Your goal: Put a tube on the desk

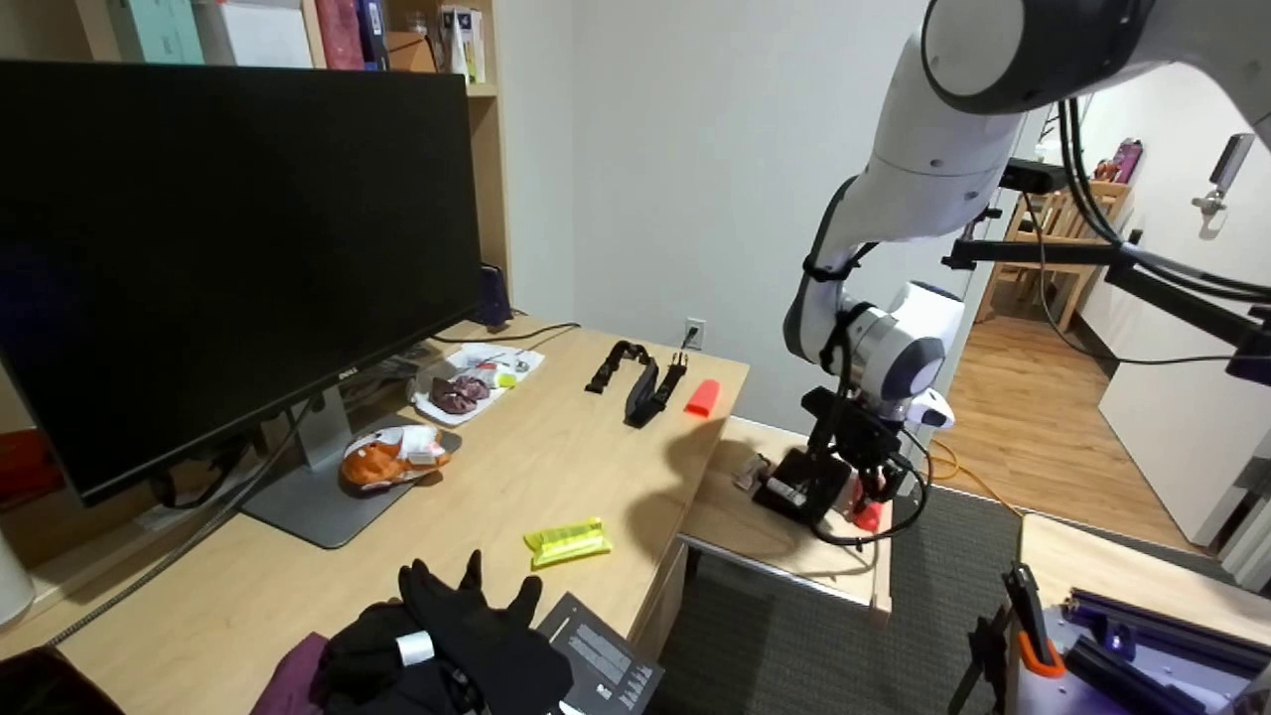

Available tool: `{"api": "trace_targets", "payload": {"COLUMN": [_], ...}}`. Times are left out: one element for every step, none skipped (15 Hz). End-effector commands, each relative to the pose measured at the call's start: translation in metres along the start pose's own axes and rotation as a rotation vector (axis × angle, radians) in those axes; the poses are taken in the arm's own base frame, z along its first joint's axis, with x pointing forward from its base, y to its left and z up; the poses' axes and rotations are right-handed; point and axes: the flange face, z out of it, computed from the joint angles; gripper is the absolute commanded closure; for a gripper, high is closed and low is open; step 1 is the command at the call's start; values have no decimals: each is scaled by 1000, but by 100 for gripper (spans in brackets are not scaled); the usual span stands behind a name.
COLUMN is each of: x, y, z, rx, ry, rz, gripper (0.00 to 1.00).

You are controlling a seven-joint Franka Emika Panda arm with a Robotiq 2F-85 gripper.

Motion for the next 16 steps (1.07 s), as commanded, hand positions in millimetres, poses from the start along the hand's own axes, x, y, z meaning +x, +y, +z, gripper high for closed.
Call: {"api": "trace_targets", "payload": {"x": [0, 1, 3, 3, 3, 3, 2, -3, -6, -13, -17, -22, -26, -30, -34, -33], "y": [9, 10, 3, 3, 3, 3, 3, 5, 3, -2, -4, -4, -7, -10, -12, -14], "z": [-23, -26, -11, -13, -13, -12, -11, -9, -8, -7, -7, -7, -7, -6, -7, -10], "rx": [-17, -31, -25, -25, -25, -26, -27, -72, -89, -88, -102, -131, -154, -174, -193, -172], "ry": [-2, 0, 7, 7, 7, 6, 6, -9, -22, -37, -47, -58, -66, -74, -75, -73], "rz": [-176, -224, -139, -146, -146, -147, -147, -216, -265, -312, -347, -400, -451, -513, -560, -521], "gripper": [0, 0, 0, 0, 0, 0, 0, 0, 0, 0, 0, 0, 0, 0, 0, 0]}}
